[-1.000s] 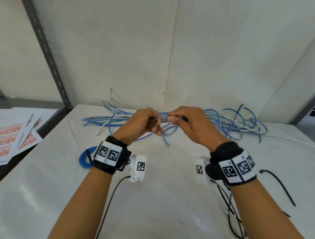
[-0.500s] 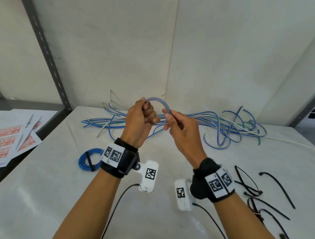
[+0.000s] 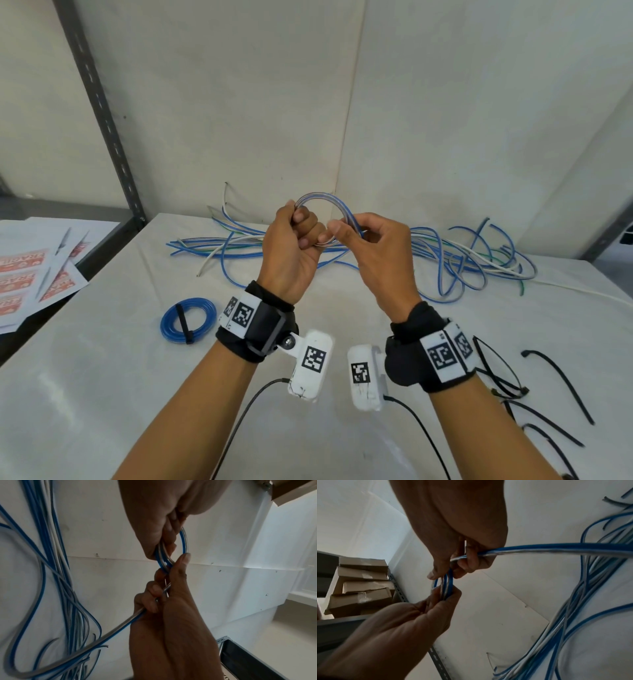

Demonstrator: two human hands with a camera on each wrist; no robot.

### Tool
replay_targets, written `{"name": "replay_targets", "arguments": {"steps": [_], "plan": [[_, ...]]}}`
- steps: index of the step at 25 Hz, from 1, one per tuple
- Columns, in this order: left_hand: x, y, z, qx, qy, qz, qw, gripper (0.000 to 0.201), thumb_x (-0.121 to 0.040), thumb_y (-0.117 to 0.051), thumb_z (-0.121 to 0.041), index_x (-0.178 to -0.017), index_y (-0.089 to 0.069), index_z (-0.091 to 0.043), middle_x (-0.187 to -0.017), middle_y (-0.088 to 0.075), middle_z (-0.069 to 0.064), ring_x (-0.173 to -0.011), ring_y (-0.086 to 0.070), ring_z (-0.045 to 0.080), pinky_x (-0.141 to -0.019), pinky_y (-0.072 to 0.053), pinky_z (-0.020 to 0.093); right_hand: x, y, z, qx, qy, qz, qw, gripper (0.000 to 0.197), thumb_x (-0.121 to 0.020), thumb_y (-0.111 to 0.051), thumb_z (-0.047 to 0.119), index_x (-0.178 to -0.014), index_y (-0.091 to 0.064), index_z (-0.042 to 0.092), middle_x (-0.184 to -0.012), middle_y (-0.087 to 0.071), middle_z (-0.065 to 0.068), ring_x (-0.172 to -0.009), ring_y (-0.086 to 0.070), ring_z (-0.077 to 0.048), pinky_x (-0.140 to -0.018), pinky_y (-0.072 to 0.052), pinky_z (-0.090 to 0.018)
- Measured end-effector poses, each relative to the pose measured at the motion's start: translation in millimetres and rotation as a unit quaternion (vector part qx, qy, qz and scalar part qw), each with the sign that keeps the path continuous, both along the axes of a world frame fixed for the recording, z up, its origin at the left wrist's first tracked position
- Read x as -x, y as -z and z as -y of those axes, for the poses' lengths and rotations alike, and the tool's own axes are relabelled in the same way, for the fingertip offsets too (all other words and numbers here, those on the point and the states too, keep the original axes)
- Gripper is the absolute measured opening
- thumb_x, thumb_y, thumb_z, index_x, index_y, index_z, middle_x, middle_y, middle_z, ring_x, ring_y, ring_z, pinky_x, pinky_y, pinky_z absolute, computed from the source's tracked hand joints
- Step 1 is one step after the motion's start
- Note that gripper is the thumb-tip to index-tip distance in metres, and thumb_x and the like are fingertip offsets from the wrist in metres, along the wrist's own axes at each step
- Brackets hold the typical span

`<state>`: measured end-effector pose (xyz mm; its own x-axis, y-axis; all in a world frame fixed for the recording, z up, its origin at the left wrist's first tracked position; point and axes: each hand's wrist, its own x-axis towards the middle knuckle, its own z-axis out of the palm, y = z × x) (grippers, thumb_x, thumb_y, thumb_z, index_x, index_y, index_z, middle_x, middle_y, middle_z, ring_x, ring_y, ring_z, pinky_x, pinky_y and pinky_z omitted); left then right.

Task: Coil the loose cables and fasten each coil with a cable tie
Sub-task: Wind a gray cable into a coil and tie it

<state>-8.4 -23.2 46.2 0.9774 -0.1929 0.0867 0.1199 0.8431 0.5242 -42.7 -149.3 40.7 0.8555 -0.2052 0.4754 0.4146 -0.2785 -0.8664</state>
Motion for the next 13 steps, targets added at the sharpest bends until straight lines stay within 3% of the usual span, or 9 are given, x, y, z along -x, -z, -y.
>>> {"name": "replay_targets", "arguments": {"steps": [4,6,7,9,11,13], "plan": [[1.4,0.5,3.4,-0.032,-0.009,0.014,0.999,0.042,-0.109,-0.03,-0.023,-0.068,-0.035,-0.018,-0.051,-0.02,-0.005,-0.044,-0.021,0.01,-0.054,-0.035,0.026,0.0,7.8,-4.9,-0.021,0.037,0.024,0.999,0.017,-0.087,-0.08,0.03,-0.099,-0.077,0.018,-0.075,-0.076,-0.007,-0.077,-0.067,-0.04,-0.075,-0.057,-0.05],[-0.4,-0.2,0.0,-0.082,0.0,0.024,0.996,0.04,-0.107,-0.03,-0.019,-0.069,-0.04,-0.015,-0.05,-0.024,-0.004,-0.044,-0.025,0.011,-0.057,-0.045,0.028,-0.4,8.2,-0.8,-0.024,0.058,0.035,0.997,0.016,-0.085,-0.081,0.029,-0.1,-0.076,0.025,-0.075,-0.074,-0.012,-0.077,-0.07,-0.039,-0.073,-0.058,-0.048],[-2.7,-1.0,-3.7,-0.135,0.01,0.032,0.99,0.04,-0.106,-0.03,-0.018,-0.07,-0.043,-0.011,-0.049,-0.027,-0.003,-0.044,-0.029,0.013,-0.06,-0.051,0.031,-1.0,7.1,6.2,0.004,0.058,0.041,0.997,0.013,-0.085,-0.081,0.028,-0.098,-0.076,0.027,-0.077,-0.075,-0.01,-0.074,-0.072,-0.03,-0.072,-0.058,-0.045],[-6.3,-2.1,-14.4,-0.276,0.05,0.064,0.958,0.044,-0.106,-0.03,-0.021,-0.071,-0.05,-0.004,-0.045,-0.032,0.0,-0.041,-0.035,0.017,-0.066,-0.058,0.037,-1.9,1.1,24.6,0.121,0.014,0.032,0.992,0.009,-0.086,-0.079,0.026,-0.095,-0.08,0.025,-0.076,-0.075,-0.002,-0.069,-0.064,-0.007,-0.066,-0.053,-0.034],[-6.0,0.6,-23.3,-0.419,0.093,0.11,0.896,0.049,-0.109,-0.033,-0.028,-0.071,-0.053,-0.003,-0.048,-0.03,0.006,-0.041,-0.033,0.017,-0.071,-0.059,0.039,-2.7,-5.2,35.5,0.247,-0.04,-0.008,0.968,0.012,-0.086,-0.08,0.027,-0.096,-0.082,0.021,-0.065,-0.066,-0.001,-0.061,-0.049,-0.003,-0.059,-0.042,-0.028],[-1.6,3.9,-25.4,-0.492,0.101,0.157,0.85,0.048,-0.109,-0.039,-0.034,-0.07,-0.05,-0.008,-0.06,-0.027,0.009,-0.048,-0.029,0.014,-0.07,-0.057,0.034,-3.0,-7.6,37.8,0.314,-0.06,-0.039,0.947,0.015,-0.085,-0.081,0.028,-0.097,-0.082,0.021,-0.06,-0.059,-0.001,-0.056,-0.039,-0.006,-0.056,-0.033,-0.022]]}}
